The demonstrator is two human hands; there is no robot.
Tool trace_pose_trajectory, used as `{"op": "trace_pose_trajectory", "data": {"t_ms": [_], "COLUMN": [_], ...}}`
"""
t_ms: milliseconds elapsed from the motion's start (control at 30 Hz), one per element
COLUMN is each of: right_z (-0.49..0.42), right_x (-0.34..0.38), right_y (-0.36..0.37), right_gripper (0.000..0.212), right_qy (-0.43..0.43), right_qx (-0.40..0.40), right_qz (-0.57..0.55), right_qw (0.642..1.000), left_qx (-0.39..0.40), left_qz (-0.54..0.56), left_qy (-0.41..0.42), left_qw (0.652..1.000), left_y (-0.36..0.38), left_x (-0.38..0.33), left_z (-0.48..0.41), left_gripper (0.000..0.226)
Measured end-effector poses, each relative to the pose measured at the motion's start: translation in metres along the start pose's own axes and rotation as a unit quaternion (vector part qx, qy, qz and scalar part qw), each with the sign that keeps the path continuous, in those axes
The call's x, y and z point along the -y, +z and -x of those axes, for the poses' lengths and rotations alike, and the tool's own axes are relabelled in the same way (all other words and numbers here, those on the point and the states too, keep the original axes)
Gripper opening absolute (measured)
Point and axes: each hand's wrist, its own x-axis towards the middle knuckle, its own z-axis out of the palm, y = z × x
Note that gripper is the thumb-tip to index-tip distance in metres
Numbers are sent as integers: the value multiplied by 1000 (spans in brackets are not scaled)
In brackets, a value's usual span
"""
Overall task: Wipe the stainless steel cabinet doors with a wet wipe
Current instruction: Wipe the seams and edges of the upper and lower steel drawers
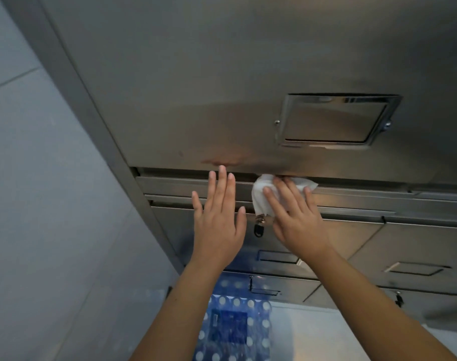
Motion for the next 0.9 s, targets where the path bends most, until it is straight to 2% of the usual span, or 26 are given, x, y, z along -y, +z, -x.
{"op": "trace_pose_trajectory", "data": {"t_ms": [133,300,500,700,900], "right_z": [22,7,16,50,54], "right_x": [-27,2,-22,-72,-82], "right_y": [-7,-4,-5,-18,-21], "right_gripper": [58,54,63,62,60], "right_qy": [30,64,14,33,23], "right_qx": [3,-2,4,-3,-5], "right_qz": [21,-24,-20,8,-6], "right_qw": [999,998,1000,999,1000], "left_qx": [8,17,20,33,29], "left_qz": [13,32,31,39,33], "left_qy": [20,44,60,60,49], "left_qw": [1000,998,998,997,998], "left_y": [7,13,12,22,23], "left_x": [-17,-44,-60,-83,-95], "left_z": [-2,-5,-12,-11,-9], "left_gripper": [60,60,59,60,60]}}
